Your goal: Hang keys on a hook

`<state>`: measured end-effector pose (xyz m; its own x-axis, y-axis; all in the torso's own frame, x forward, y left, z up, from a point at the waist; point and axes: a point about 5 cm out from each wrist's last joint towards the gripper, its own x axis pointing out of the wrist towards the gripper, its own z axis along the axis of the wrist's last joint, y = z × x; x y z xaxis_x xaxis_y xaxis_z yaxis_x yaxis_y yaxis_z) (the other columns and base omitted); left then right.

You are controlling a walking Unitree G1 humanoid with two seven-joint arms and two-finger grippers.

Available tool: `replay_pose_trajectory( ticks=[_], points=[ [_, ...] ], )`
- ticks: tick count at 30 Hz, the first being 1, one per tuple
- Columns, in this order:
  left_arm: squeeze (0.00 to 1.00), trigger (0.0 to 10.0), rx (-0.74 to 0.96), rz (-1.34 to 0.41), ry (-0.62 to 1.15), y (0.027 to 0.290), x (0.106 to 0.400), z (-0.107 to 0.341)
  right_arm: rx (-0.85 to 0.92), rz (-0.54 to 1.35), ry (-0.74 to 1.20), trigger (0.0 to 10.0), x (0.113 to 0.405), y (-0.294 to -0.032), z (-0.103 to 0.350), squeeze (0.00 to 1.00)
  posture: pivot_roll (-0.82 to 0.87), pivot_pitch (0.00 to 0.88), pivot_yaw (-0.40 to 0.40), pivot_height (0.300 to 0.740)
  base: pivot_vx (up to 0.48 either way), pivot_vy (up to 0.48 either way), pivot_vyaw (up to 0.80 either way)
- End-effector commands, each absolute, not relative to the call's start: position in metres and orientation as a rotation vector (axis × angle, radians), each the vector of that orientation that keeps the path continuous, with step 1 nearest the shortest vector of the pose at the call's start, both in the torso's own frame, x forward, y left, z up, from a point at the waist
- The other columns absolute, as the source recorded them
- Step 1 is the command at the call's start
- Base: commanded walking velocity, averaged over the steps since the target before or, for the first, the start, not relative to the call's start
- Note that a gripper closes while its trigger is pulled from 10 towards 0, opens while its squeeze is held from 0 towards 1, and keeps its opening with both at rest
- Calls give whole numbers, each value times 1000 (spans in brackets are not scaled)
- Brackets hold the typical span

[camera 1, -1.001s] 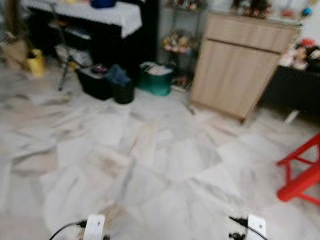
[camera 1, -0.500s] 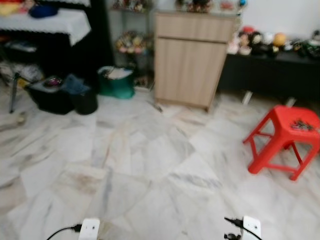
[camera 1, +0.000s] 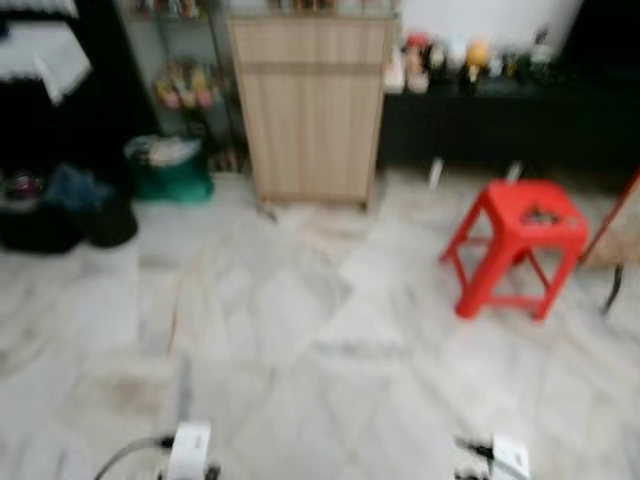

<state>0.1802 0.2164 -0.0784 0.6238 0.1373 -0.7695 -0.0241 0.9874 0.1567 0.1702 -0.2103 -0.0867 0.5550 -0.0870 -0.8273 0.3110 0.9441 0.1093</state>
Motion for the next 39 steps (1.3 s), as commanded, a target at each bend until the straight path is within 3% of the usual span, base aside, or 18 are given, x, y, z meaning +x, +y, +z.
replay_pose_trajectory(
  ticks=[1,20,21,39],
  points=[
    [0,10000,135,85,918,217,175,-81,259,-248,956,10000,168,-211,-87,0,127,0,9,709,0,-371,0],
    [0,10000,145,51,932,215,173,-83,273,-254,947,10000,167,-209,-88,0,115,0,13,709,0,-372,0],
    [0,10000,144,52,938,215,172,-84,270,-252,943,10000,167,-209,-88,1000,117,0,11,709,0,-371,0],
    [0,10000,125,90,983,223,159,-88,262,-254,941,10000,171,-210,-86,1000,131,0,-4,709,0,-371,0]
  ],
)
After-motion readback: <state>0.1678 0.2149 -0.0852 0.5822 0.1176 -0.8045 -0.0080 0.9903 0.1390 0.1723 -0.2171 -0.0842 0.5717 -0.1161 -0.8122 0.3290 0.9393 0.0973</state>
